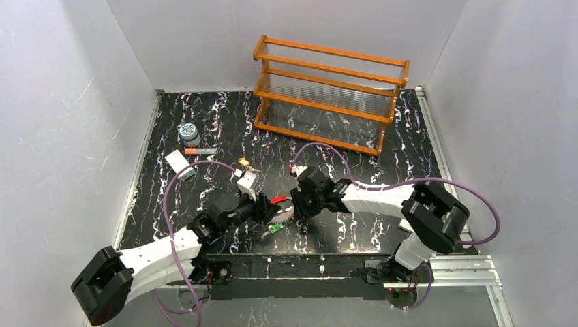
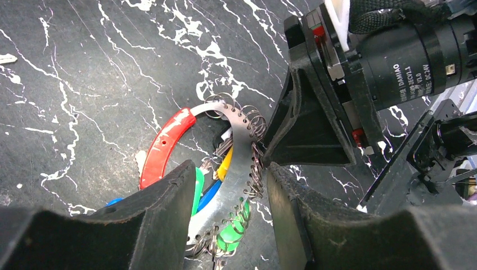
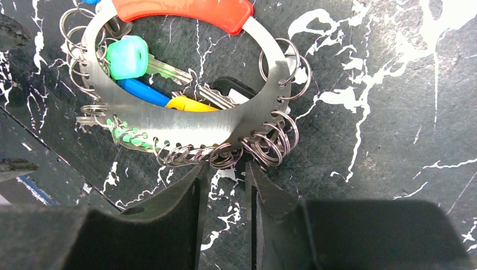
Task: Put the keys on the keyring
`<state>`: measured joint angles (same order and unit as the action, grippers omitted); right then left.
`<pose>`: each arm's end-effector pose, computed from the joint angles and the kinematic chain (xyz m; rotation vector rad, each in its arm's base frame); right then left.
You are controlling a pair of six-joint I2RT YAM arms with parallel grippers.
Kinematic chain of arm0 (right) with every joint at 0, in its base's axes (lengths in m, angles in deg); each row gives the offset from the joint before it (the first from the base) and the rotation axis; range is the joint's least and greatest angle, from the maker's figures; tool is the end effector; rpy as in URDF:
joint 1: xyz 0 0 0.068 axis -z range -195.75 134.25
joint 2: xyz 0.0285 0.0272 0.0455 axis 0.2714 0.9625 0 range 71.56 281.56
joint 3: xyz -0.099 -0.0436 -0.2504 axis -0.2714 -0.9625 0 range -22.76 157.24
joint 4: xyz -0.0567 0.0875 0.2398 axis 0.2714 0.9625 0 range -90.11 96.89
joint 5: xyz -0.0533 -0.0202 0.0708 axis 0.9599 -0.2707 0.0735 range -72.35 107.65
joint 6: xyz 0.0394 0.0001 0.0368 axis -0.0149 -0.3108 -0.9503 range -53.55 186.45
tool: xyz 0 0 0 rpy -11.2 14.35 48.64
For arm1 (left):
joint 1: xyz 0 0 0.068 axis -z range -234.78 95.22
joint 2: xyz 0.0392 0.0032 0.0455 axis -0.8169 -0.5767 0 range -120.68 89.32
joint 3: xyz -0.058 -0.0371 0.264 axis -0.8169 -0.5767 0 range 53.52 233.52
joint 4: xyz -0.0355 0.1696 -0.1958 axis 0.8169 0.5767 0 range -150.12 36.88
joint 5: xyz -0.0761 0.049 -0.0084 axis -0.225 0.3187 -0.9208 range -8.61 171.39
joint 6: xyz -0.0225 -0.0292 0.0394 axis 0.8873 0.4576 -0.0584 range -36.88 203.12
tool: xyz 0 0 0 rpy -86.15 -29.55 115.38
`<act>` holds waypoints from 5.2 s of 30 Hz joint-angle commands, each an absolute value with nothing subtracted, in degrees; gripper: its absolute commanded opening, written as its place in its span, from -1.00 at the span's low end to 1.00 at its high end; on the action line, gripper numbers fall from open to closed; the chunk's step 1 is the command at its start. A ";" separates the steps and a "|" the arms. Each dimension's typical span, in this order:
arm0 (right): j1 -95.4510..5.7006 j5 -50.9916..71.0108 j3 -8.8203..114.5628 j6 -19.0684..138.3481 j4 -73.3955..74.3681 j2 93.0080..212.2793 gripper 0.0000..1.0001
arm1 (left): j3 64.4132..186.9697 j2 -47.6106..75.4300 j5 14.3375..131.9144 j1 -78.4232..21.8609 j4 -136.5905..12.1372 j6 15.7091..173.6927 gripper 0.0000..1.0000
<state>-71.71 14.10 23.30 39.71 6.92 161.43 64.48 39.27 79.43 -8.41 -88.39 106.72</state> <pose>0.1700 0.2556 0.1662 -0.6803 2.4970 0.6685 0.1275 -0.1355 0.1873 0.3912 1.8101 -0.9039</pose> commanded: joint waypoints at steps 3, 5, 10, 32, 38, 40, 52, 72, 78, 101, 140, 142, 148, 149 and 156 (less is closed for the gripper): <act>-72.23 14.84 25.99 40.43 5.64 163.60 -0.20 | 63.81 40.16 79.11 -8.11 -89.33 106.95 -0.04; -72.29 14.60 26.09 40.48 5.72 163.79 -0.18 | 63.81 40.18 79.10 -8.11 -89.38 107.02 -0.04; -72.78 15.52 26.02 40.78 6.05 162.88 -0.10 | 63.72 40.01 79.10 -8.09 -89.27 106.94 -0.04; -57.38 -6.94 11.72 32.62 -9.38 149.06 -0.29 | 63.60 38.91 78.49 -8.11 -90.19 107.47 -0.05; -55.77 -14.22 9.56 31.46 -15.61 153.44 -0.39 | 63.67 38.68 78.45 -8.11 -90.37 107.65 -0.05; -55.82 -15.41 9.59 31.39 -17.29 154.25 -0.38 | 63.56 38.69 78.45 -8.08 -90.37 107.65 -0.05; -55.70 -13.22 17.28 36.62 -14.76 161.15 -0.14 | 63.63 38.52 78.44 -8.11 -90.37 107.73 -0.05; -55.70 -11.18 16.17 39.80 -13.61 164.95 -0.10 | 64.32 37.60 78.41 -8.11 -90.36 107.29 -0.05; -55.73 -10.54 16.02 40.50 -12.92 164.93 -0.25 | 64.51 37.45 78.36 -8.11 -90.36 107.16 -0.05; -55.76 -11.19 21.37 50.01 -3.35 159.70 -0.97 | 66.40 42.69 73.63 -8.10 -89.33 98.90 -0.05; -56.78 -38.18 25.22 89.67 8.49 146.87 -0.97 | 71.80 27.04 48.79 -6.58 -104.86 67.26 -0.39; -56.85 -38.08 25.31 89.45 8.42 146.81 -0.97 | 71.74 27.08 49.16 -6.45 -104.86 67.43 -0.37; -56.95 -38.06 25.21 89.11 7.96 147.20 -0.97 | 72.64 25.99 49.09 -5.86 -105.25 68.70 -0.41; -57.03 -37.93 25.30 88.84 7.97 147.36 -0.97 | 72.94 25.69 48.91 -5.76 -105.36 69.11 -0.43; -57.22 -37.63 25.49 88.54 7.40 147.32 -0.97 | 74.04 22.98 50.02 -5.47 -105.83 72.37 -0.58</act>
